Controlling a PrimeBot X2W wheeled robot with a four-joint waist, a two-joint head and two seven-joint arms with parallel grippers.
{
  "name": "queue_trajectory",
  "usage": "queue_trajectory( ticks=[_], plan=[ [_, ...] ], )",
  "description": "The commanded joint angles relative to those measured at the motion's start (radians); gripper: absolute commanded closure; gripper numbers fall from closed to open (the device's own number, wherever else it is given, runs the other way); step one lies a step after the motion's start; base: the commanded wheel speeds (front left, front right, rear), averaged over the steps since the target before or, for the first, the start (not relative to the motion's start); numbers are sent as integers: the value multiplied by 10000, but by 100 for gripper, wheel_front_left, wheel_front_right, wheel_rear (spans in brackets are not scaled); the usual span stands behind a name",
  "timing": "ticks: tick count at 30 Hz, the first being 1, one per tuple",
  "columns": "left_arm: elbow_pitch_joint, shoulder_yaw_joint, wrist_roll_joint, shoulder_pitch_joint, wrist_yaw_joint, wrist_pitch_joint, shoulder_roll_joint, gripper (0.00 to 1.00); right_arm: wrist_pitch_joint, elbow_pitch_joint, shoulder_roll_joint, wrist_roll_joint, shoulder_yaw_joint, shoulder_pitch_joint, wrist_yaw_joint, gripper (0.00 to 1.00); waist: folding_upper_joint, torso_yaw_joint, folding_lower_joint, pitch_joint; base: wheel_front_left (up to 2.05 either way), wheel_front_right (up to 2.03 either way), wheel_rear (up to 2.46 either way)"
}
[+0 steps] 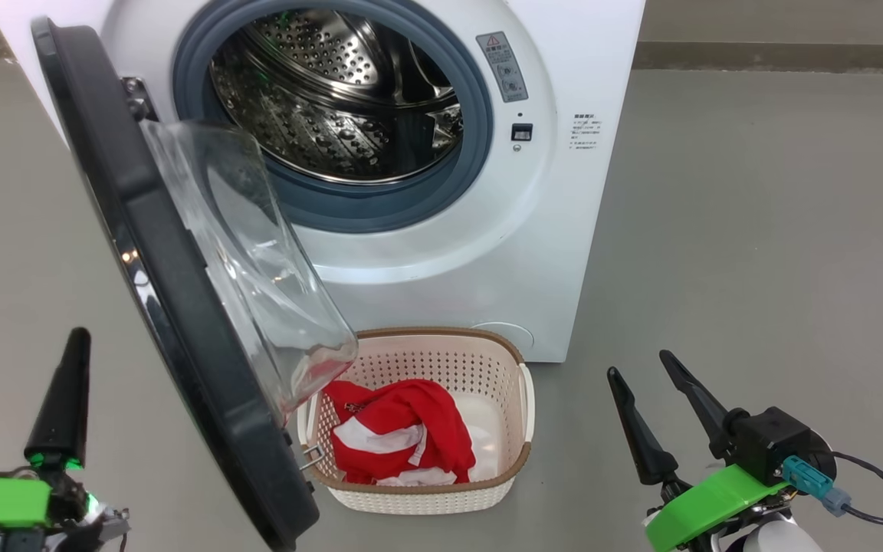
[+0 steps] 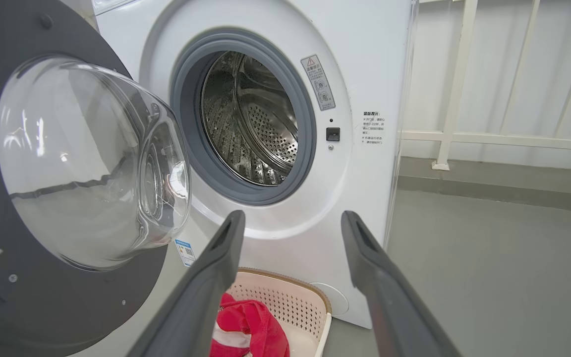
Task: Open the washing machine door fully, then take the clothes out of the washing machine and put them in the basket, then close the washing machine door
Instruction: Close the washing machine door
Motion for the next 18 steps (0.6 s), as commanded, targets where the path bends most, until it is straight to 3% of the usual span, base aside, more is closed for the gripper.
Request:
queue_trajectory(
  ticks=[1,5,8,18],
  plan=[
    [-464,356,-282,-433,239,255,173,100,-65,-194,-16,73,199,-198,63,0,0,-30,0,20,0,0,0],
    [-1079,267,-1202,-397,1031,1263,232,100,-65,-192,2,71,251,-187,63,0,0,-148,0,57,0,0,0],
    [-1544,128,-1139,-201,1504,1588,427,100,-65,-182,-7,95,265,-198,63,0,0,-287,0,121,0,0,0],
    [-2018,-184,-1333,-119,1539,1643,326,100,-65,-198,-92,149,292,-263,63,0,0,-829,0,301,0,0,0]
  ],
)
